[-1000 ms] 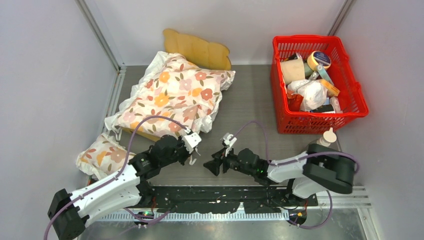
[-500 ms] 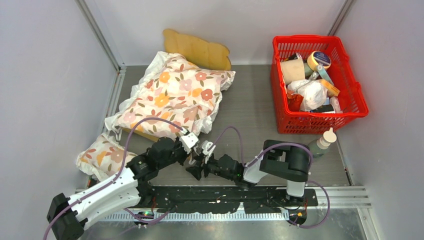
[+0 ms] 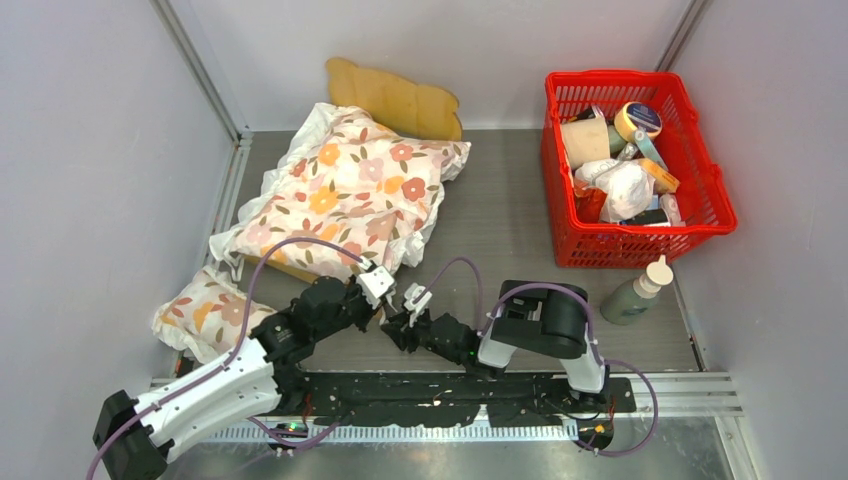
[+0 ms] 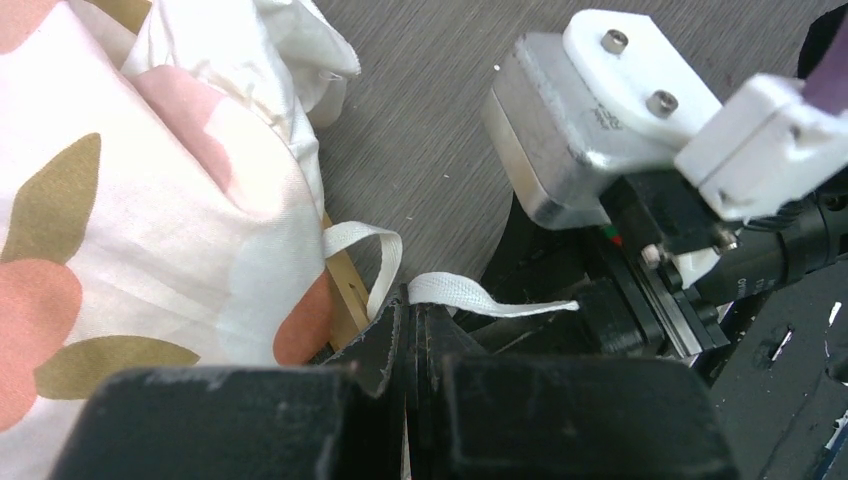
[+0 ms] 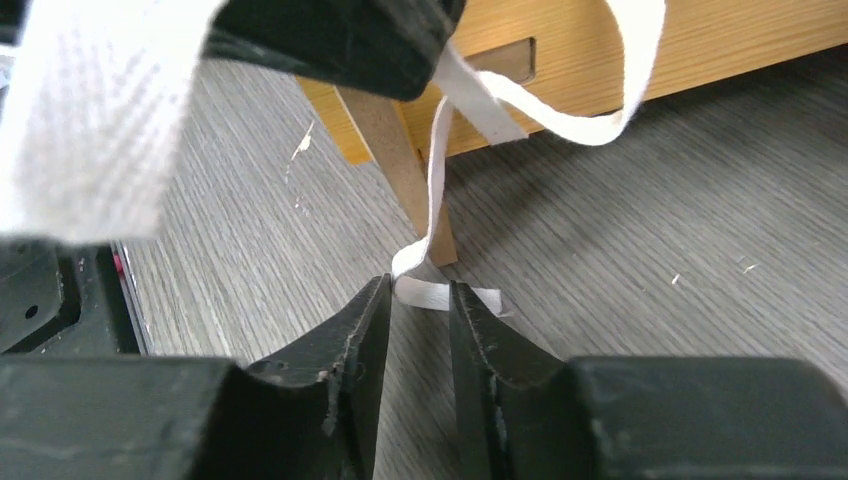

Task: Set up the pet bed
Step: Tie the ropes to the bed frame.

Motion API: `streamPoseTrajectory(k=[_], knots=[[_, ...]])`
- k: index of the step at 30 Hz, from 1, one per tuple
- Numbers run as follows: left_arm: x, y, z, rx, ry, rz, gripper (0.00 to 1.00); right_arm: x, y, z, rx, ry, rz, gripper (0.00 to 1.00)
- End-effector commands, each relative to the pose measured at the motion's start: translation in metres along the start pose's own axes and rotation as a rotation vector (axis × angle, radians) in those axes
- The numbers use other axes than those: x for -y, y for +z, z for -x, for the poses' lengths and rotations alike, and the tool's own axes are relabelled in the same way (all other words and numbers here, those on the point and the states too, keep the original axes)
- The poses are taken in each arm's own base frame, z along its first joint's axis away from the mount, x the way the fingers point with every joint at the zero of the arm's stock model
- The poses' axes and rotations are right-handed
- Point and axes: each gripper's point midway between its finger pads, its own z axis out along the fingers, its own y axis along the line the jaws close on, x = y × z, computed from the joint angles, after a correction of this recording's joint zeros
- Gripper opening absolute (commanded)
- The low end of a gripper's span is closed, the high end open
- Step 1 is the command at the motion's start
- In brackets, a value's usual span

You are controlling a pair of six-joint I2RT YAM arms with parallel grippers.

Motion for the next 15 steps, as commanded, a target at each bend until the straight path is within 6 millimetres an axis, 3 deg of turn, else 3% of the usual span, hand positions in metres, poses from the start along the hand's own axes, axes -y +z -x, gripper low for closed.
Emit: streamPoseTrajectory(k=[1, 2, 6, 15], knots=[[0.000, -0.004, 0.047, 0.180, -0.012, -0.005, 0.00, 0.002, 0.003, 0.022, 0.103, 0.028, -0.029, 0.30], [0.000, -0.004, 0.047, 0.178, -0.012, -0.003, 0.00, 0.002, 0.002, 0.023, 0.110, 0.030, -0.026, 0.23], [-0.001, -0.004, 0.043, 0.165, -0.002, -0.001, 0.00, 0.007, -0.009, 0.030, 0.144, 0.034, -0.038, 0.13], [0.001, -0.007, 0.038, 0.165, 0.004, -0.008, 0.00, 0.019, -0.031, 0.051, 0.194, -0.006, -0.057, 0.07]])
